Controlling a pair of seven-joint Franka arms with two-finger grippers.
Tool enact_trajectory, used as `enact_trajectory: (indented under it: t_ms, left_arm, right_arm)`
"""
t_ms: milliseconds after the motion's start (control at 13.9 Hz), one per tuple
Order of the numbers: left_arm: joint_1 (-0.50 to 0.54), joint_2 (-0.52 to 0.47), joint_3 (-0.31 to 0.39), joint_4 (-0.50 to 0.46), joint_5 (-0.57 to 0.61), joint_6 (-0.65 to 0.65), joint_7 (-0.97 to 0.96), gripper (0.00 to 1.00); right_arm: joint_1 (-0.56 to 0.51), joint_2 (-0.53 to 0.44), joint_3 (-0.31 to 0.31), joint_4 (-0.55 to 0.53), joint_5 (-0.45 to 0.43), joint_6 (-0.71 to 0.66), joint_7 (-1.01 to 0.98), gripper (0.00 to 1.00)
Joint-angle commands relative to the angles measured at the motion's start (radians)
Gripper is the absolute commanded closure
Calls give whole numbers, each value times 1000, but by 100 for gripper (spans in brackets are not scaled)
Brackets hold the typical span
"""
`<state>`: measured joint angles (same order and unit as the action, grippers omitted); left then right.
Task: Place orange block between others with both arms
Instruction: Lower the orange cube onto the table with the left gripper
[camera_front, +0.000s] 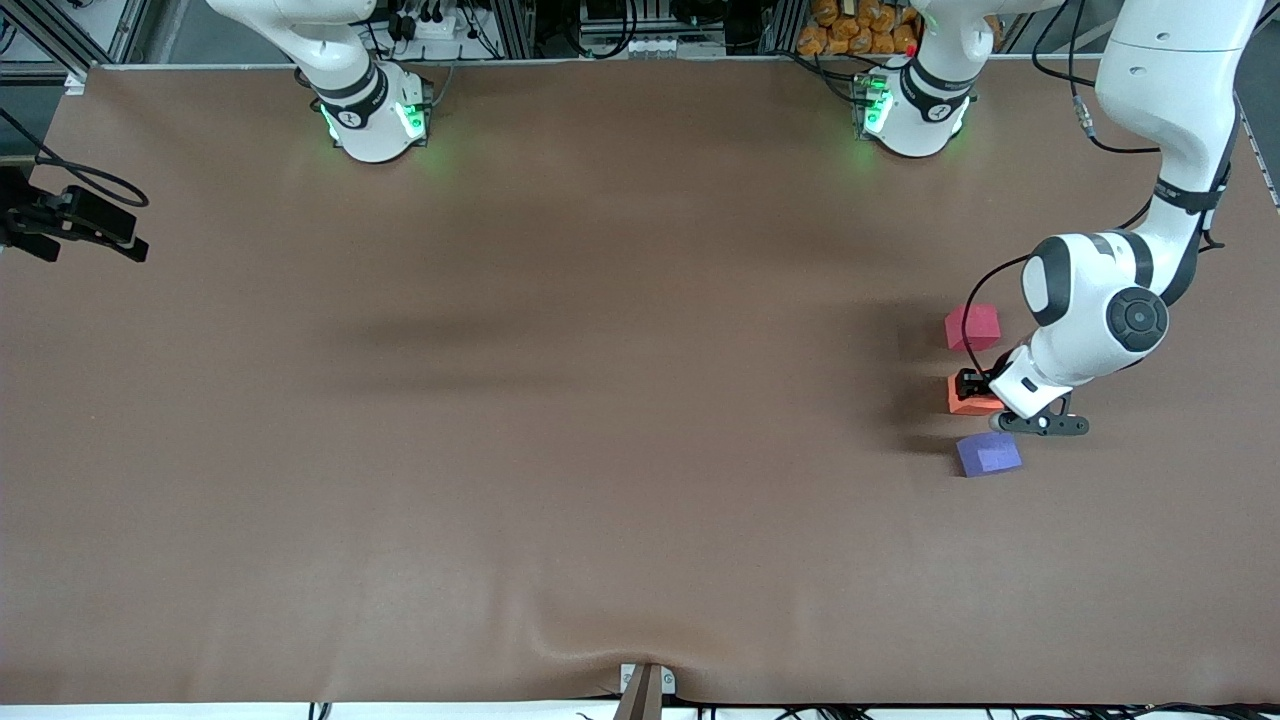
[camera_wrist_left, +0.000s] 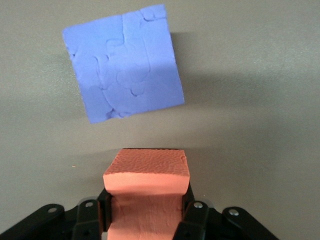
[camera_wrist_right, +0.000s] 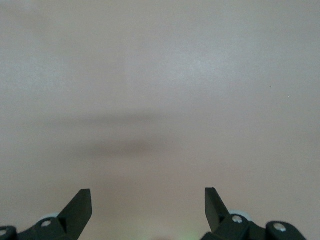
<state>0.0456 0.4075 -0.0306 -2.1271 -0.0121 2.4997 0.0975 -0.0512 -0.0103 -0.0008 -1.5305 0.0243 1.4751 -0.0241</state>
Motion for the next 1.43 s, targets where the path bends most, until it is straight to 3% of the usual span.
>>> enact_trajectory:
  t_ms: [0, 1004, 1076, 1147, 1219, 1291, 1363]
  left_arm:
    - [2, -6, 0, -5, 15, 11, -12, 100]
    - [7, 8, 3, -1, 57, 11, -18, 98]
    - [7, 14, 3, 1, 57, 11, -18, 90]
    - [7, 17, 4, 4, 57, 11, -18, 75]
    - [7, 19, 5, 4, 57, 13, -18, 30]
    - [7, 19, 5, 7, 58, 11, -16, 0]
    - [7, 16, 5, 9, 58, 10, -18, 0]
  right_arm:
    - [-3, -33, -4, -31, 17, 1, -16, 0]
    - [5, -33, -4, -33, -9, -3, -17, 0]
    - [5, -33, -4, -33, -10, -3, -17, 0]
    - [5, -27, -4, -31, -14, 1, -17, 0]
    - [5, -27, -1, -33, -21, 2, -16, 0]
    - [5, -27, -1, -31, -23, 4, -16, 0]
    - [7, -27, 1, -33, -23, 4, -16, 0]
